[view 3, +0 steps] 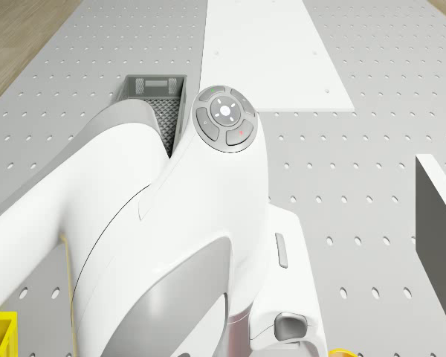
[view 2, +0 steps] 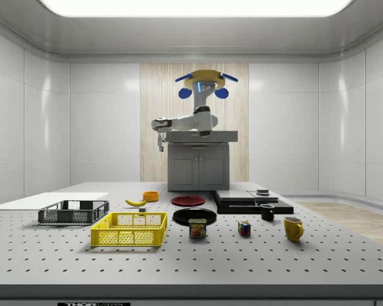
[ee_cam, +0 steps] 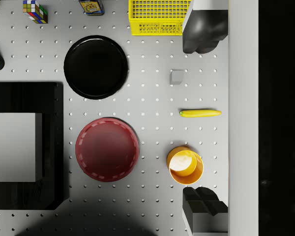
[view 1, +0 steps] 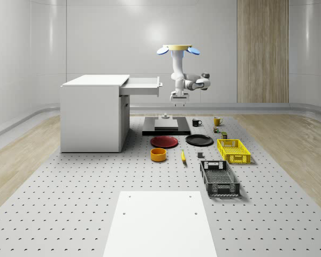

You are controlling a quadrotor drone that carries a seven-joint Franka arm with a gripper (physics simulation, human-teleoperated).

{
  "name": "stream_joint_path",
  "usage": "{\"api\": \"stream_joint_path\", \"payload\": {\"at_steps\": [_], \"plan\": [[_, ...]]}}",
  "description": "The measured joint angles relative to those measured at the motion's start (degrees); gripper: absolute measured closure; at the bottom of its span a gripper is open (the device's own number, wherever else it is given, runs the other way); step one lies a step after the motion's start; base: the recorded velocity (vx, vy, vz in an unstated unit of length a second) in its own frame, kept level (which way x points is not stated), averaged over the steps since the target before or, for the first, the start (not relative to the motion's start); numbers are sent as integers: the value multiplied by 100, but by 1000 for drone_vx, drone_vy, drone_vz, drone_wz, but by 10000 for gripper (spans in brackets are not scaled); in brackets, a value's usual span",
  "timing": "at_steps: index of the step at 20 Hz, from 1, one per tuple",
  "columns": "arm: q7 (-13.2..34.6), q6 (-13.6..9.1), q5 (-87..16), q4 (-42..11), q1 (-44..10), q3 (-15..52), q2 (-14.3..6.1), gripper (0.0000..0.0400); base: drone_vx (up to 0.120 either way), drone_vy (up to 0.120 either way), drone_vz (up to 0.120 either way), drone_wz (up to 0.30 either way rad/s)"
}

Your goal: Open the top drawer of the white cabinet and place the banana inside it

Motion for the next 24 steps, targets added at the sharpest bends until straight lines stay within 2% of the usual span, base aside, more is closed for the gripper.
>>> {"api": "stream_joint_path", "payload": {"at_steps": [21, 24], "plan": [[-39, 306, -136, 9, 45, -22, -336, 0, 120, 120, -120, 0], [-43, 341, -152, 10, 50, -24, -374, 0, 80, 80, -53, 0]]}}
